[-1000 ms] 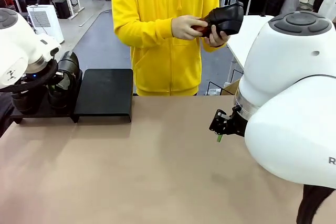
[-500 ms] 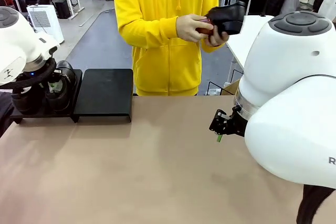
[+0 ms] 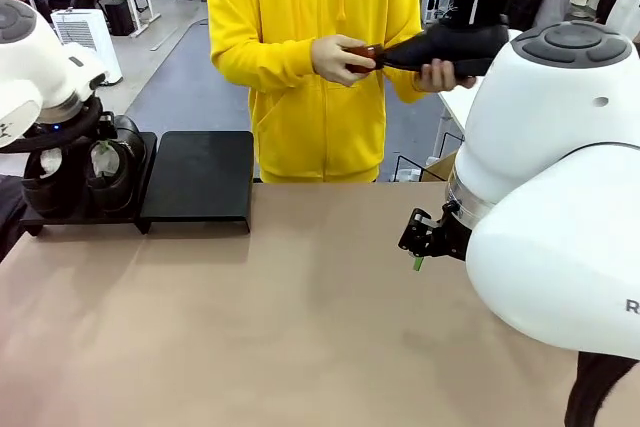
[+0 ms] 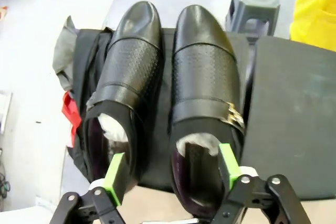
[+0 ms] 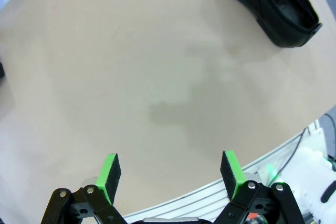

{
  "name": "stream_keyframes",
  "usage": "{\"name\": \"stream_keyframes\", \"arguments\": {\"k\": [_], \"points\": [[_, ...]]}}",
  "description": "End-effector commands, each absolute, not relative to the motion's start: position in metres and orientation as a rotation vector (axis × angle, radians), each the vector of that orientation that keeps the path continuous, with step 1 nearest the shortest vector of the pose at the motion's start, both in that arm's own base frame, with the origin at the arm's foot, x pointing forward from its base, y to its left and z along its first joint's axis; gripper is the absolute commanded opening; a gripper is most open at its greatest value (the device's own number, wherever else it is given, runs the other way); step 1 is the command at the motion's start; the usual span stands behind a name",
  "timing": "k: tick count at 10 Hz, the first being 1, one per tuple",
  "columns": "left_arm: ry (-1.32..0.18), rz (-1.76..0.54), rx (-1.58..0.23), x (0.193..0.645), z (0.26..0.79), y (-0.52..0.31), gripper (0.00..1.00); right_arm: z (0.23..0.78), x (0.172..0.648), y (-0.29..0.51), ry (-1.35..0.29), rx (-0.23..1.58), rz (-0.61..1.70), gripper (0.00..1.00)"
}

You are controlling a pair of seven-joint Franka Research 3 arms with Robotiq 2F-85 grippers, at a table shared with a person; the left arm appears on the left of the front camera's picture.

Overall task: Organize the shoes by placing them on the stand.
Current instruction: Place the Shoe from the middle of the table onto the Shoes Stand, then pick up one Shoe and place it in the middle of the table.

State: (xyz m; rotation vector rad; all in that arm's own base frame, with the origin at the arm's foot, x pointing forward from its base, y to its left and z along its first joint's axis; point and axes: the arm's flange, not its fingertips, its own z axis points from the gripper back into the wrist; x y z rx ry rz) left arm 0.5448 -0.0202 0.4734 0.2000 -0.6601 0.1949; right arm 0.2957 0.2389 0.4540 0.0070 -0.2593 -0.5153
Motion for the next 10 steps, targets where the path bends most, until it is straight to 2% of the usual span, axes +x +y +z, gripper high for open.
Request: {"name": "stream_keyframes", "arguments": {"k": [1,10], "points": [[-0.650,0.193,0.224,0.5553,0.4621,-0.0121,1.00,0.4560,0.3003,0.2385,-0.262,0.017,-0.501,1.00],[-0.636,0.193,0.212,0.5539,0.4598,-0.0124,1.00,0.4560,0.3003,0.2385,-0.262,0.017,-0.501,1.00]]}}
